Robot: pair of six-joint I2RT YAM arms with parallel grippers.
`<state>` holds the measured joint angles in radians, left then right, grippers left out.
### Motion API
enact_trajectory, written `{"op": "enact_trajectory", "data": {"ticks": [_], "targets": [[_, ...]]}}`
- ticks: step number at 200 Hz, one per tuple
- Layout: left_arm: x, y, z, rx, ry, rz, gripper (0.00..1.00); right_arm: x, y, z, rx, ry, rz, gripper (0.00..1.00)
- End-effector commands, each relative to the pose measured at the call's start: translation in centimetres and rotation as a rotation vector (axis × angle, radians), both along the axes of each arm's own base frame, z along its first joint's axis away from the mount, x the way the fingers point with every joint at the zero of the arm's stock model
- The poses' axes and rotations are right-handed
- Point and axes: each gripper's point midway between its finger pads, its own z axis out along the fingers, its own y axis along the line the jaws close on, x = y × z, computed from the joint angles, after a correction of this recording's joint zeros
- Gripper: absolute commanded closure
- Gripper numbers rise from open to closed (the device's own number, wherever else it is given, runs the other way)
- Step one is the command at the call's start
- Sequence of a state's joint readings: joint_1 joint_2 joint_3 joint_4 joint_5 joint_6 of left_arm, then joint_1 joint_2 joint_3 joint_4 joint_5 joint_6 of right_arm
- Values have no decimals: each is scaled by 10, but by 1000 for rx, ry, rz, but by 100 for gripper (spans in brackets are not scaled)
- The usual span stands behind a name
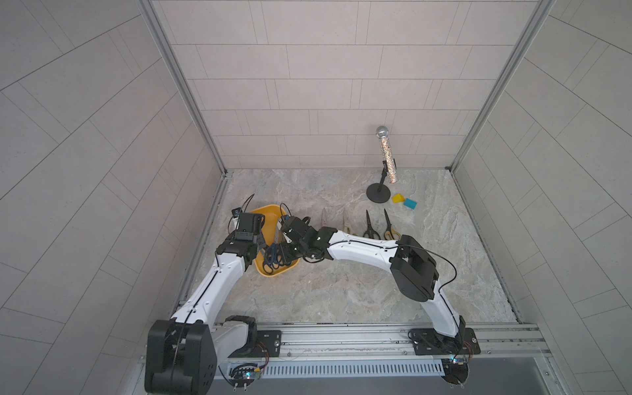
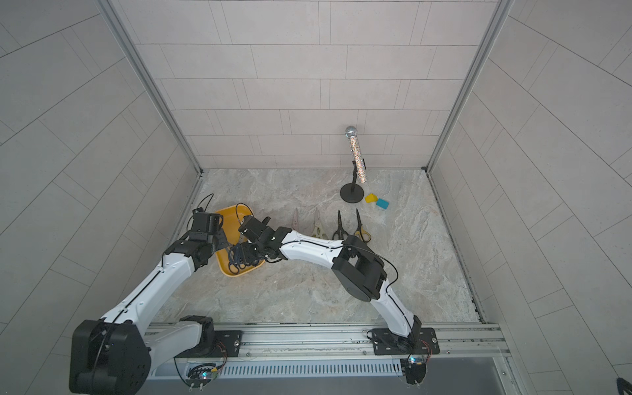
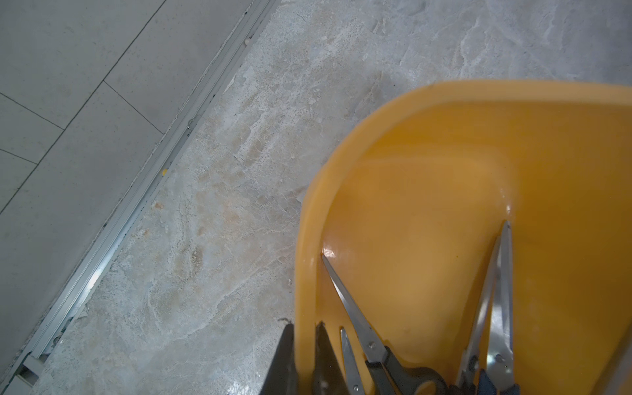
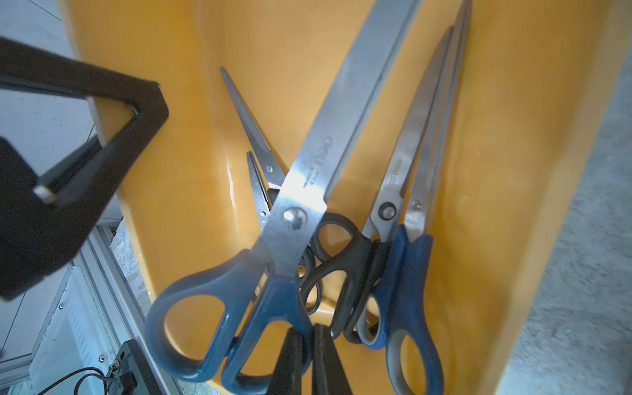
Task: Take the scissors out of the storage box
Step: Pick up the scissors from the storage box, then place the scissors at the center of the board.
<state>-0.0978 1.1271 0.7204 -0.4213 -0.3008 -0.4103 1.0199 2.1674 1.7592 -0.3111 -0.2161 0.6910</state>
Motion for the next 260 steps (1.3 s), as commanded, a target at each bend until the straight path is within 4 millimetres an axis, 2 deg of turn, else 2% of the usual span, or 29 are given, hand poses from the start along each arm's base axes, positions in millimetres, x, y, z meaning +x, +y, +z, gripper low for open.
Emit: {"op": "enact_trajectory", "data": {"ticks": [1,30,47,64,80,125,143,181,188,199,229,260], "targets": [[2,3,7,29,8,-1,100,2,-6,41,43,-62,8,100],[4,1,4,22,24,-8,100,-4,-24,62,48,-90,37,100],[5,0,3,18,28,-15,100,-8,-42,73,32,-113,55,100],[8,-1,4,13,23,-19,100,-17,-70,73,-26,-108,100,100],[10,-3,5,7,18,-29,100,-25,-108,68,-141,-97,136,100],[12,-8,8,-17,6,-51,100,-53,-243,35,-544,-3,144,100],[13,-9,11,-19,0,-54,100,-63,-292,28,-625,52,87,100],[12,-10,16,-25,-18,-58,100,-83,-377,18,-749,150,-77,100],[12,-10,16,-25,-21,-58,100,-80,-386,23,-763,156,-110,100],[11,-10,17,-26,-26,-58,100,-76,-388,27,-752,162,-107,100],[12,-11,21,-32,-39,-65,100,-72,-407,12,-876,270,-106,100],[16,-14,26,-44,-65,-73,100,-69,-418,-5,-980,383,-105,100]]}}
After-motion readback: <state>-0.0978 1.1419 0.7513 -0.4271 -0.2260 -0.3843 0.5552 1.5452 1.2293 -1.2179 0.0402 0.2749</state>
